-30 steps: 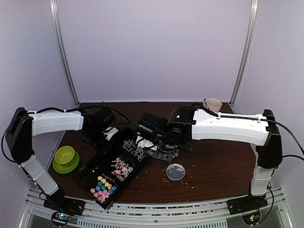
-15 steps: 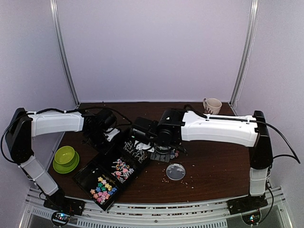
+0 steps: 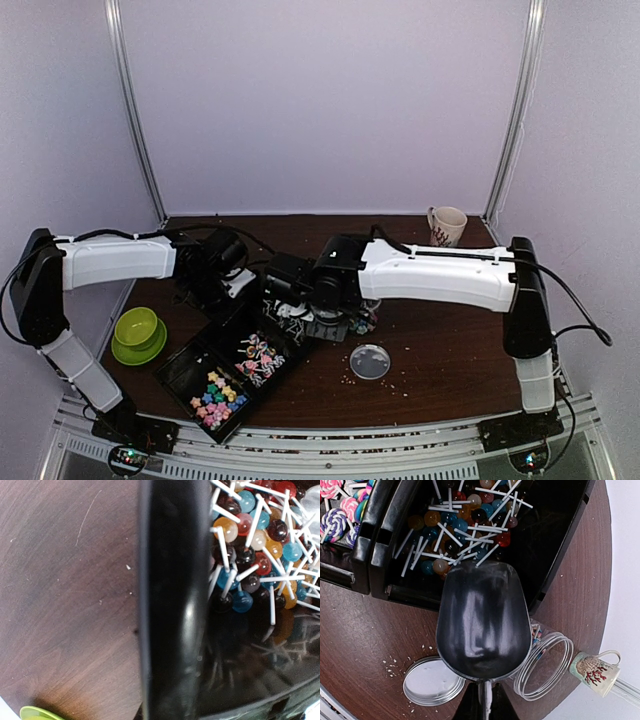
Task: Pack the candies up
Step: Scoop the fake candies from the plate.
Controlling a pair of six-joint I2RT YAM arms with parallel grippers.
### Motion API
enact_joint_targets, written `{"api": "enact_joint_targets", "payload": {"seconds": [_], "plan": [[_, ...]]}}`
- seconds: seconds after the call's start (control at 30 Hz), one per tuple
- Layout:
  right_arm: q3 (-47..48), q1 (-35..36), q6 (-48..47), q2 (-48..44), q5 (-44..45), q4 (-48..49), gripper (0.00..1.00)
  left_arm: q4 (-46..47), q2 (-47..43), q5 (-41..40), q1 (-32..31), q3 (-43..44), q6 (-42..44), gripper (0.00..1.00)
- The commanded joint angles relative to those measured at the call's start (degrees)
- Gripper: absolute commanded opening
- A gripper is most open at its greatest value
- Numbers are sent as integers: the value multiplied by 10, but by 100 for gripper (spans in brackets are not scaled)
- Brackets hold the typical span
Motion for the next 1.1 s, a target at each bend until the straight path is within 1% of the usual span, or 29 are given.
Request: {"api": "enact_joint_targets", "payload": {"seconds": [0.0, 0.27, 0.43, 0.57, 0.67, 0.77, 0.83, 0.93, 1.07], "plan": [[4, -7, -11, 16, -30, 1, 0, 52, -34, 33, -3, 4, 1, 0], [-17, -26, -13, 30, -83, 62, 0, 62, -46, 43, -5, 1, 4, 0], [-46, -28, -22, 28, -114, 122, 0, 69, -53, 48, -6, -2, 7, 0], [-61, -27, -28, 26, -127, 143, 0, 70, -55, 45, -6, -3, 7, 0], [-73, -30, -8, 23, -133, 162, 0, 69, -55, 44, -6, -3, 8, 0], [-59, -33, 26, 35, -139, 155, 0, 69, -56, 44, -6, -3, 8, 0], [-61, -33, 44, 38, -140, 168, 0, 69, -56, 45, -6, -3, 8, 0], [-95, -34, 49, 27, -153, 215, 0, 71, -58, 50, -6, -4, 9, 0], [-145, -34, 34, 13, -155, 282, 0, 77, -66, 62, -6, -6, 11, 0]]}}
